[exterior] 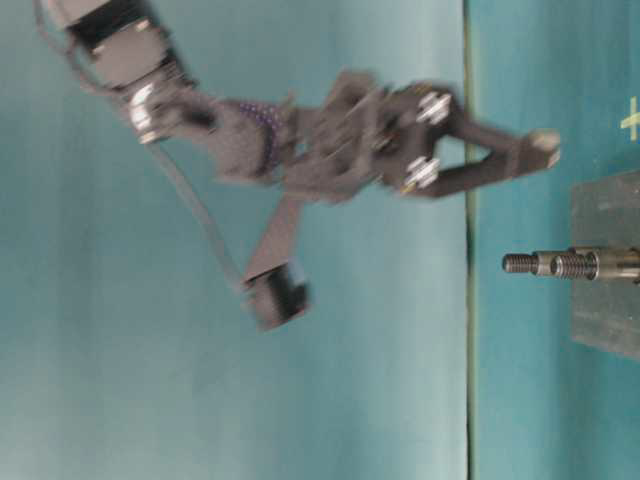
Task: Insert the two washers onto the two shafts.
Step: 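Lower the right gripper, close on the upper washer and lift it, then carry the held washer with the right gripper above the upper shaft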
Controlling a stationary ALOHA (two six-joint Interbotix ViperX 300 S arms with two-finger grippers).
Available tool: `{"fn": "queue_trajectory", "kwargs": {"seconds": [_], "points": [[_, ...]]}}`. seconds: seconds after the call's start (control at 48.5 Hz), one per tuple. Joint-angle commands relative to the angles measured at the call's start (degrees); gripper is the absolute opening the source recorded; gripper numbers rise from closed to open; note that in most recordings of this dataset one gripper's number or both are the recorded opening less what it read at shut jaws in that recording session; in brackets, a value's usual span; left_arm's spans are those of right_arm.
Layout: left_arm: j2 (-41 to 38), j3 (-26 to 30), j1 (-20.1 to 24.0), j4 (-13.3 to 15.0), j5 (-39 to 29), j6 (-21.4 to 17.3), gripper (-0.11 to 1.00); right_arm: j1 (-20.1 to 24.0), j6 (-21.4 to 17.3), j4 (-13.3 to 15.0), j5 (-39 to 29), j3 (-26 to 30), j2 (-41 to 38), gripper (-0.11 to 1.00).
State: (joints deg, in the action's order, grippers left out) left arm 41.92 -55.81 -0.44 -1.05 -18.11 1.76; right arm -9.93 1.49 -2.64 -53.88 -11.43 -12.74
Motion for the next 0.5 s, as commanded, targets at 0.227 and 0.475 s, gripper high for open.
{"fn": "queue_trajectory", "kwargs": {"seconds": [0.227, 0.475], "points": [[0.6, 0.5, -0.1, -0.2, 0.2, 0.1, 0.00, 0.9, 0.6, -0.1, -3.0, 9.1, 0.3, 0.33], [1.2, 0.2, -0.1, -0.1, 0.2, 0.2, 0.00, 2.0, 1.3, -0.1, -5.8, 14.5, -3.0, 0.33]]}}
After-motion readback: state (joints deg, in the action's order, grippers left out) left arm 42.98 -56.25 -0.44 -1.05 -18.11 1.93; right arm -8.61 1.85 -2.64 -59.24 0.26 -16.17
